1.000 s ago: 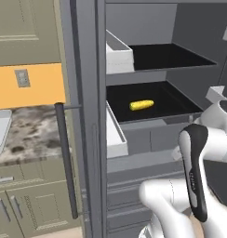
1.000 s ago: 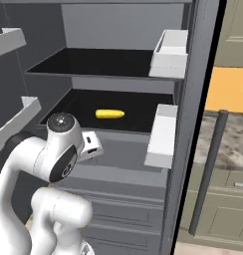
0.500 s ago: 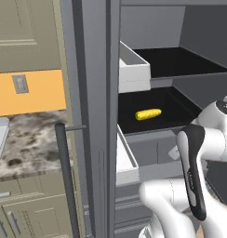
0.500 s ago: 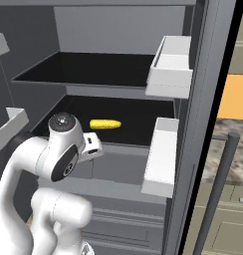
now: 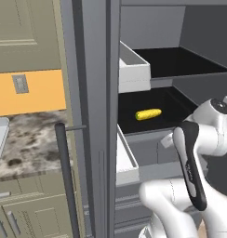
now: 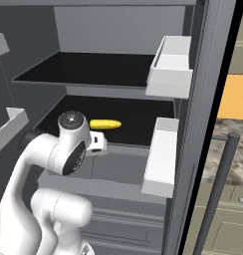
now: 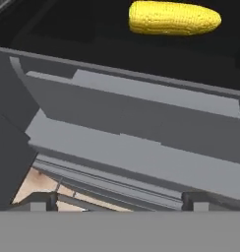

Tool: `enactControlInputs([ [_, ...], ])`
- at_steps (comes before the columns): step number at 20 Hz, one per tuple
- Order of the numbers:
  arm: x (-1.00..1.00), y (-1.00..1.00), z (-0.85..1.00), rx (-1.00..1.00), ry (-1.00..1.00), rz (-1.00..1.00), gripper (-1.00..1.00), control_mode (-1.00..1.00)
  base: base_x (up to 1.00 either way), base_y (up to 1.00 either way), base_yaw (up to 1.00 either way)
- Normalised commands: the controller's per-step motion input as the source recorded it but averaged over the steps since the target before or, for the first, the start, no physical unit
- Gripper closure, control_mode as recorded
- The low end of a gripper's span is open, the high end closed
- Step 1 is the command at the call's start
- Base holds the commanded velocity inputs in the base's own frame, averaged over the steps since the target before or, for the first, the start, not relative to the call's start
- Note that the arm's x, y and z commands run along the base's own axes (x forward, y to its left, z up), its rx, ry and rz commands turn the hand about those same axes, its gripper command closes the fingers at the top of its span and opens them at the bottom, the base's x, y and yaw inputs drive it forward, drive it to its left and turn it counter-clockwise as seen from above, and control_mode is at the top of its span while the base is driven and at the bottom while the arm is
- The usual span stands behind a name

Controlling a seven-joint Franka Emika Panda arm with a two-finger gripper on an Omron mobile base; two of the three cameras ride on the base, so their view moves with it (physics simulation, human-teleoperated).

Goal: Place one corn and one steak in each tupperware on the nearby counter, to pack two identical lunches.

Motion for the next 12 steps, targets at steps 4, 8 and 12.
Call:
enactControlInputs([
  [4, 0.27, 0.08, -0.12, 0.10, 0.00, -0.40, -1.00, -1.00, 0.00, 0.00, 0.00],
  [8, 0.22, 0.02, -0.04, 0.08, 0.00, -0.38, -1.00, -1.00, 0.00, 0.00, 0.00],
  [12, 0.33, 0.00, -0.08, 0.13, 0.00, -0.23, -1.00, -1.00, 0.00, 0.00, 0.00],
])
